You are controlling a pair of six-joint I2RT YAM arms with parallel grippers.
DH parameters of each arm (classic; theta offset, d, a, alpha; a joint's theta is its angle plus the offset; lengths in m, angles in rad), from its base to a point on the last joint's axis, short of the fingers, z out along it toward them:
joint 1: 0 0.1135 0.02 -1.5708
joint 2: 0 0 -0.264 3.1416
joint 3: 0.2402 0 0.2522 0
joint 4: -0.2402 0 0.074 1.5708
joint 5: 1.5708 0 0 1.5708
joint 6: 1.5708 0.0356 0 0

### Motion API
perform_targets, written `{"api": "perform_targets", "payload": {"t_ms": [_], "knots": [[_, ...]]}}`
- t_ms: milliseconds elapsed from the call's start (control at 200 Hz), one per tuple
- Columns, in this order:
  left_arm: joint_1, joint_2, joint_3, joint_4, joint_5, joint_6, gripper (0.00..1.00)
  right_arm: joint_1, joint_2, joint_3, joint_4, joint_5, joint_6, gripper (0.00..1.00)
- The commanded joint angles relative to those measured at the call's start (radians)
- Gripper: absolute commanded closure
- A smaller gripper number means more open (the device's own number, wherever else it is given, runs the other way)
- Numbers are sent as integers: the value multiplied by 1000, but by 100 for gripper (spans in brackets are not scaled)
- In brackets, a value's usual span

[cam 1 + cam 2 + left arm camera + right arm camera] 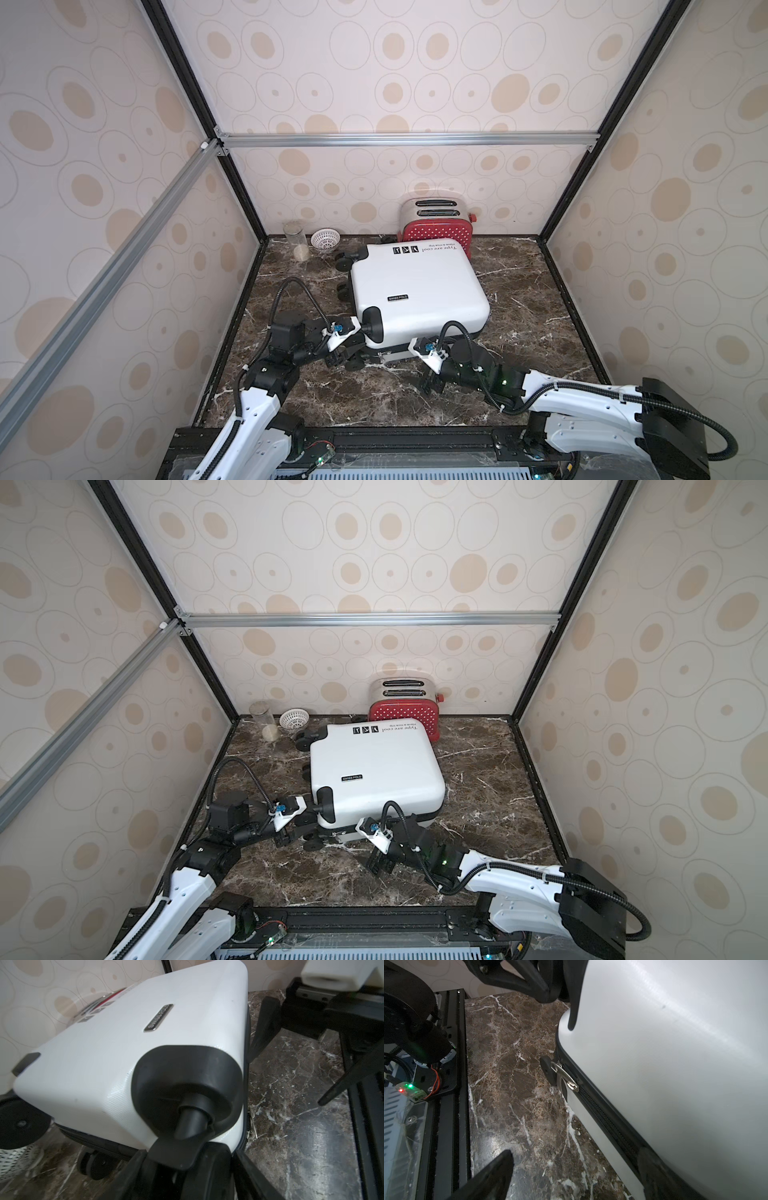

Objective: Open the suitcase zippers
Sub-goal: Unzip the zipper on the suitcase.

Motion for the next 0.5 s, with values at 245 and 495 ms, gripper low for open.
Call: {"api": "perform_targets", "payload": {"t_ms": [245, 495], "knots": [[-97, 41, 39, 69, 74, -57, 84, -8, -52, -54, 138, 250, 7, 10], [-115, 33, 63, 245, 85, -170, 94, 4, -156, -72, -70, 44, 183, 27]]}}
